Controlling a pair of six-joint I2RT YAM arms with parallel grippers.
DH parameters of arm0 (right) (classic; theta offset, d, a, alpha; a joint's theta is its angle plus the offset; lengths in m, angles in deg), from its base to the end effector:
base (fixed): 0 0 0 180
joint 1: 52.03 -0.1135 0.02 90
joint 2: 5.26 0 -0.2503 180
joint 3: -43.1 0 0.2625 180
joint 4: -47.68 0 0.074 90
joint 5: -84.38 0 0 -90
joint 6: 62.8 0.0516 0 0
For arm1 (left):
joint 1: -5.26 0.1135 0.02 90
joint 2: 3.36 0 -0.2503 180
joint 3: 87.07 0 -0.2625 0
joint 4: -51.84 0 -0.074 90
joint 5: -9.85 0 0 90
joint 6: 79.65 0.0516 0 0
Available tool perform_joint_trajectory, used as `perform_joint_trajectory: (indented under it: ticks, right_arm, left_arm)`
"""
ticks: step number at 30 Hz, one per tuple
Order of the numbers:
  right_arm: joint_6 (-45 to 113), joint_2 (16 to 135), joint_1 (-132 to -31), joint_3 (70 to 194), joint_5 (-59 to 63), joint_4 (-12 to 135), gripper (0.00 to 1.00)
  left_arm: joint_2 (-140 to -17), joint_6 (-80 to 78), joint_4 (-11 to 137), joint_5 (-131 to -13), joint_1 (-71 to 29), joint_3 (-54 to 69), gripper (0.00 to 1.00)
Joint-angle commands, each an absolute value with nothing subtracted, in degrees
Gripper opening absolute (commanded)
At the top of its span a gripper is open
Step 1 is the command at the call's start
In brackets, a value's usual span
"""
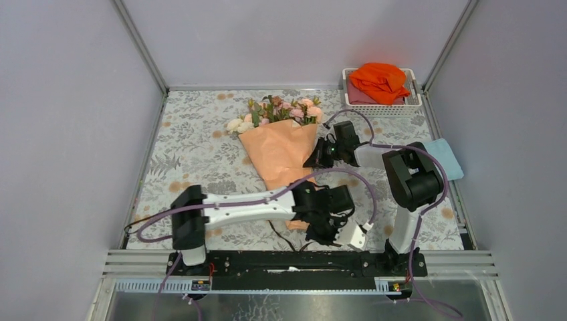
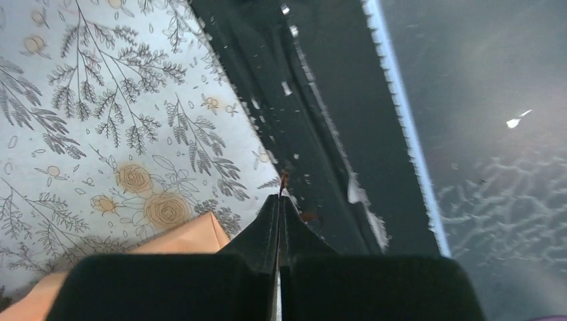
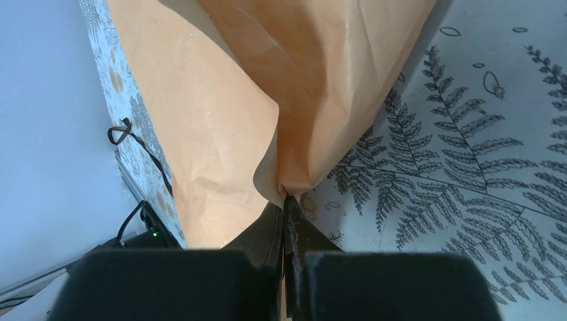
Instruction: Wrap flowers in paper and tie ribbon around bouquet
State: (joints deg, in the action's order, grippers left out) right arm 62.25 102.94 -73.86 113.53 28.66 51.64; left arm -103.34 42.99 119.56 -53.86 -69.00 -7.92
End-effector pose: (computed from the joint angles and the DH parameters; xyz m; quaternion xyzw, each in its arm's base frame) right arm 0.3538 0.1730 0.1129 -0.0193 0.8801 0.4226 0.2155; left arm 0.0792 -0.3653 0.2534 0.7936 0.5315 -0.2777 0.1035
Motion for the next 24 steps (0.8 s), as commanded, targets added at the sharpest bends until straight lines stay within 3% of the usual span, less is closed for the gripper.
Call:
perform_joint_trajectory:
  ticks: [1, 6, 12, 18, 20, 21, 23, 24]
  right_arm:
    - [62.5, 104.1, -74.4, 117.5, 31.5, 48.5, 0.0]
    - [61.3, 104.7, -74.4, 121.0, 31.8, 51.1, 0.0]
    - [60.8, 104.1, -74.4, 122.4, 31.5, 51.7, 0.0]
    - [60.1, 105.2, -74.4, 125.3, 33.0, 53.3, 0.0]
    - [59.9, 105.3, -74.4, 125.8, 33.1, 53.9, 0.0]
    - [59.6, 105.3, -74.4, 126.0, 33.0, 54.2, 0.0]
    - [59.3, 105.2, -74.4, 126.1, 32.8, 54.7, 0.0]
    - [59.3, 105.1, -74.3, 126.1, 32.6, 55.0, 0.0]
  left_arm:
    - [-107.7, 43.1, 112.6, -63.8, -69.7, -9.8, 0.0]
    - [-110.2, 46.3, 102.2, -71.8, -70.8, -5.8, 0.0]
    - [-111.3, 53.1, 82.9, -91.7, -70.8, 2.4, 0.0]
    - [-111.9, 56.8, 66.8, -99.4, -67.5, 4.8, 0.0]
    - [-112.6, 57.9, 68.0, -99.4, -67.3, 4.2, 0.0]
    - [-112.5, 56.9, 70.9, -97.8, -67.5, 3.4, 0.16]
    - [-111.5, 53.0, 79.2, -92.6, -68.0, 0.4, 0.76]
    - [-111.2, 50.8, 84.3, -89.4, -68.1, -1.7, 0.95]
